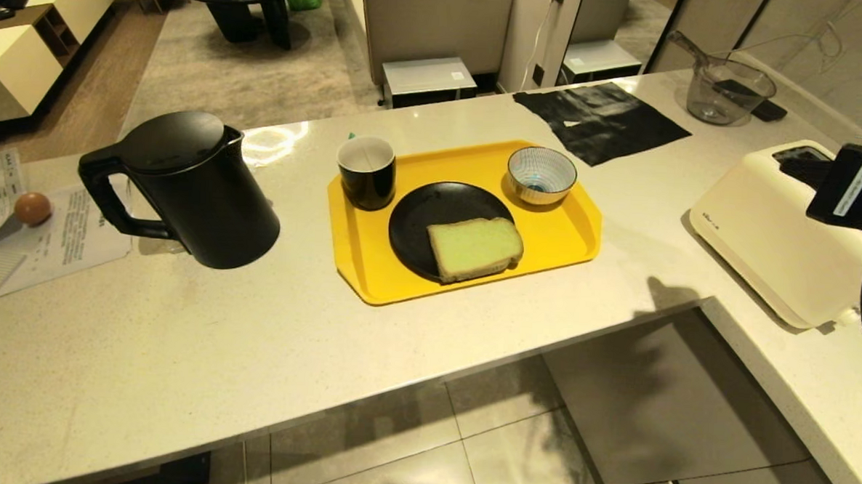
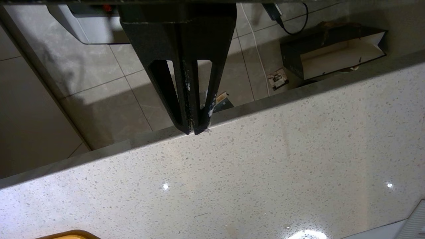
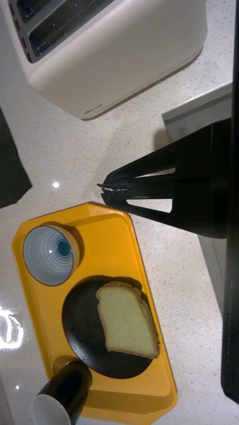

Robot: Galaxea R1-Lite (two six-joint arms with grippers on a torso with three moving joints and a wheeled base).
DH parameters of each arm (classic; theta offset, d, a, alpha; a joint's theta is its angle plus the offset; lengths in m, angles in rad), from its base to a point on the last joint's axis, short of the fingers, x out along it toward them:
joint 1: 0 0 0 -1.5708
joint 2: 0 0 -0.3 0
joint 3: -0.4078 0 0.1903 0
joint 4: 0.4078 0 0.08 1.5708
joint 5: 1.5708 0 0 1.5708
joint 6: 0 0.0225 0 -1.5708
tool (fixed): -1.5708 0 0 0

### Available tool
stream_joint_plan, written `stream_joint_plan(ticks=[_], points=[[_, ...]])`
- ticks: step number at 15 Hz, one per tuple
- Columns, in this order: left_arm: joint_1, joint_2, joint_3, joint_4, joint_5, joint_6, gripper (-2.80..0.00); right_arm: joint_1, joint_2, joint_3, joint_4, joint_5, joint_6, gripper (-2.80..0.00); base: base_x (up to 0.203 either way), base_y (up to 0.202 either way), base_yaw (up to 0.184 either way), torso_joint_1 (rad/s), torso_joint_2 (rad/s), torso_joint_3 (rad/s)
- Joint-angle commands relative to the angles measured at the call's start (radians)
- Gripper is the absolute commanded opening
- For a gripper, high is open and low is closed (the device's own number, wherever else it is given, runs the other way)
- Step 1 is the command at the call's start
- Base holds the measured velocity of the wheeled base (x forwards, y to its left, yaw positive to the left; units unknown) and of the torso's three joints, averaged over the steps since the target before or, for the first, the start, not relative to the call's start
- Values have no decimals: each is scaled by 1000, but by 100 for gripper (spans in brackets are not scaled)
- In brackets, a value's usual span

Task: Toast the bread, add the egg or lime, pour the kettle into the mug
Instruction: Pick up the egg

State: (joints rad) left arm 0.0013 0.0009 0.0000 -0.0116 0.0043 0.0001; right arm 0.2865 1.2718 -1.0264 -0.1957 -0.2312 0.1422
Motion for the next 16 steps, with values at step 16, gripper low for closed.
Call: stream_joint_plan(ticks=[16], points=[[1, 1, 0, -1, 0, 0, -280, -61, -409, 318, -3, -16, -3, -280, 0, 0, 0, 0, 0, 0]])
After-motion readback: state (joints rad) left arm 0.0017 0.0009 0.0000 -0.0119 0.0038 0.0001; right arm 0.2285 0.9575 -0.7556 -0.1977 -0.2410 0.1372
